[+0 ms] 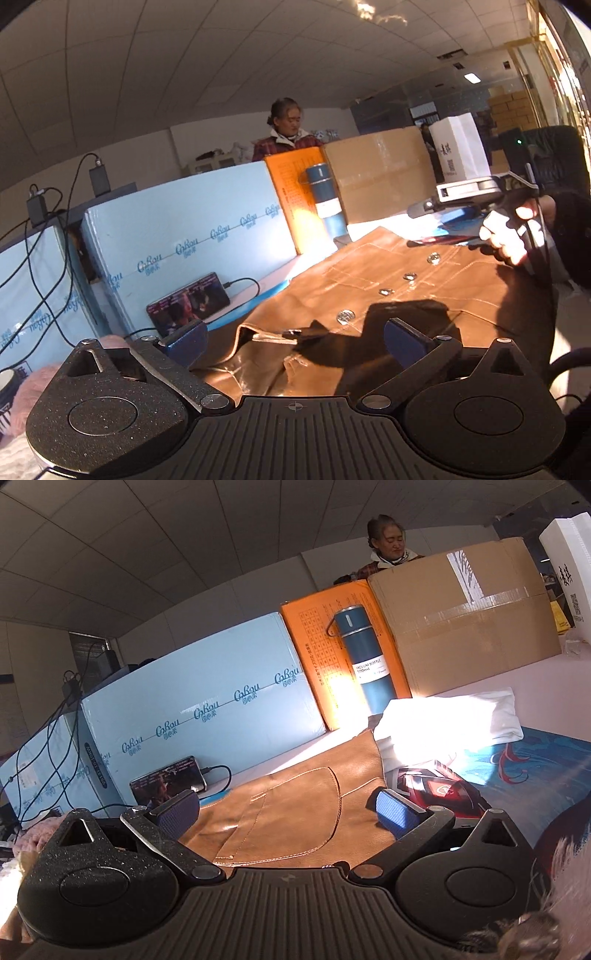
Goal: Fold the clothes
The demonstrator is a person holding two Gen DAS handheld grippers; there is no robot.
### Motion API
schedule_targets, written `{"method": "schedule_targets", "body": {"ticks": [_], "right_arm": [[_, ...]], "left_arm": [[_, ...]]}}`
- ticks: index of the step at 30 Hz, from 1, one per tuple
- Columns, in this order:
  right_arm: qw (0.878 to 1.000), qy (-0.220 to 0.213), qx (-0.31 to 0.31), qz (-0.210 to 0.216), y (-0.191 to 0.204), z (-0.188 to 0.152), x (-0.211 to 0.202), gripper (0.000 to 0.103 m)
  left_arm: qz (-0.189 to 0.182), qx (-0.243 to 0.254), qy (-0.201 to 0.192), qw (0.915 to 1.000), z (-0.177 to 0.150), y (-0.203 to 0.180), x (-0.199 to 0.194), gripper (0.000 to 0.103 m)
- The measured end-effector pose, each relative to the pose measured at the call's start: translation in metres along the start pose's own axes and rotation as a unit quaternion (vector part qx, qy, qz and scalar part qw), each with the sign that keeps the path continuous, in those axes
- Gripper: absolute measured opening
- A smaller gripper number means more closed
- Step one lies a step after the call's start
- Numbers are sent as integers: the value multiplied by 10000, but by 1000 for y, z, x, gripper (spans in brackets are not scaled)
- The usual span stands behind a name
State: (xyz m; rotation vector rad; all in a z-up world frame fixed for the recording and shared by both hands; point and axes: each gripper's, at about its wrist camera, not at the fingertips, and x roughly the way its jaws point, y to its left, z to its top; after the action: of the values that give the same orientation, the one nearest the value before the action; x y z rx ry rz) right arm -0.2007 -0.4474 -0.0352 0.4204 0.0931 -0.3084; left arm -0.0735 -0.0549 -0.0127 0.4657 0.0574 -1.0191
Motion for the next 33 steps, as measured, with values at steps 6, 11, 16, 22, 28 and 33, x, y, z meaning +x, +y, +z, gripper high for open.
{"method": "schedule_targets", "body": {"ticks": [6,11,16,22,28,33], "right_arm": [[9991,-34,-134,394,12,1,-18,103],[9962,-16,-482,730,28,-5,-41,103],[9930,-65,-702,947,38,-14,-60,103],[9940,-188,-623,874,31,-26,-85,103],[9943,-14,-404,987,16,-36,-100,103],[9800,355,-802,1789,23,-42,-118,103]], "left_arm": [[-727,665,411,9943,-8,-27,-17,103],[-1193,1037,734,9847,-14,-47,-12,103],[-1037,1909,826,9726,-24,-78,7,103],[-980,2170,566,9696,-35,-92,17,103],[-1020,1601,159,9817,-35,-100,24,103],[-1068,472,-338,9926,-25,-80,24,103]]}}
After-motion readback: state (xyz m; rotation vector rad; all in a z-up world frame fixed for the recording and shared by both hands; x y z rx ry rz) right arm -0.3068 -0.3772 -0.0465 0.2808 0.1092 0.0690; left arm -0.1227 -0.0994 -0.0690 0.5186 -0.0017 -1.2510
